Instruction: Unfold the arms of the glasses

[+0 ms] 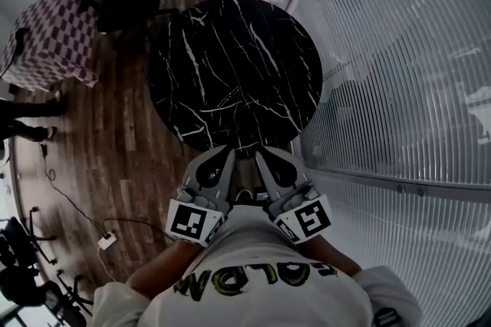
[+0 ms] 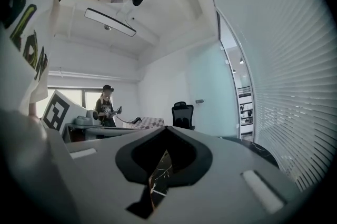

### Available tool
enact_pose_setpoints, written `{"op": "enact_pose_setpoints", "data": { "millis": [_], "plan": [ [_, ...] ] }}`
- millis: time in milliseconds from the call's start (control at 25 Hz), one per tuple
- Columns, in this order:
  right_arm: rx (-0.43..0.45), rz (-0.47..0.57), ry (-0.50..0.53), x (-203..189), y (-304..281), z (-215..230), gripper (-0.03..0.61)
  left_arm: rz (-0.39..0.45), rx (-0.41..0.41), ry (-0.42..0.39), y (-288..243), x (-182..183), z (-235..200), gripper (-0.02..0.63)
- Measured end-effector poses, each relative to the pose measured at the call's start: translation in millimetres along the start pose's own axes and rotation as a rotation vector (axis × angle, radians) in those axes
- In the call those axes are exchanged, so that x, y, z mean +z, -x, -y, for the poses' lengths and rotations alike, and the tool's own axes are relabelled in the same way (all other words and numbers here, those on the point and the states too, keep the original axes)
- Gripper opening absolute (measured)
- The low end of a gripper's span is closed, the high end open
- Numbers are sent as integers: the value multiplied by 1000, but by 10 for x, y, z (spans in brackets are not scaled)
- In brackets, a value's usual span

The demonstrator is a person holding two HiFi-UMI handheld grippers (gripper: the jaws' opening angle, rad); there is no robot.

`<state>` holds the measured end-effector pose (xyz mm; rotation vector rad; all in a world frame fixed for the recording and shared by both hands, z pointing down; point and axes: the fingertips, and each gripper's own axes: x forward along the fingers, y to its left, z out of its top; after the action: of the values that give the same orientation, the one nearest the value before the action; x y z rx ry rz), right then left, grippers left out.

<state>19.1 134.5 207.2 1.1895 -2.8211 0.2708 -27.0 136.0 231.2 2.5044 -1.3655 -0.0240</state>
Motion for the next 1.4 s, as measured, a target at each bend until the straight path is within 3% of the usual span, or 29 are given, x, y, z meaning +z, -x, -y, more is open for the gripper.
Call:
{"op": "enact_pose_setpoints", "data": {
  "millis": [280,640,1080,1400],
  "plan": [
    [-45,11,18,75,-525,72,2,-3,-50,-5,-183,110,-465,3],
    [-78,12,19,136,-834,203,3,-11,-70,-7,-356,213,-743,3],
    [-69,4,23,189,-853,471,3,-20,-41,-5,-580,243,-677,3],
    [-50,-89,-26,-142,-799,596,2,-110,-21,41,-654,-168,-584,2]
  ]
}}
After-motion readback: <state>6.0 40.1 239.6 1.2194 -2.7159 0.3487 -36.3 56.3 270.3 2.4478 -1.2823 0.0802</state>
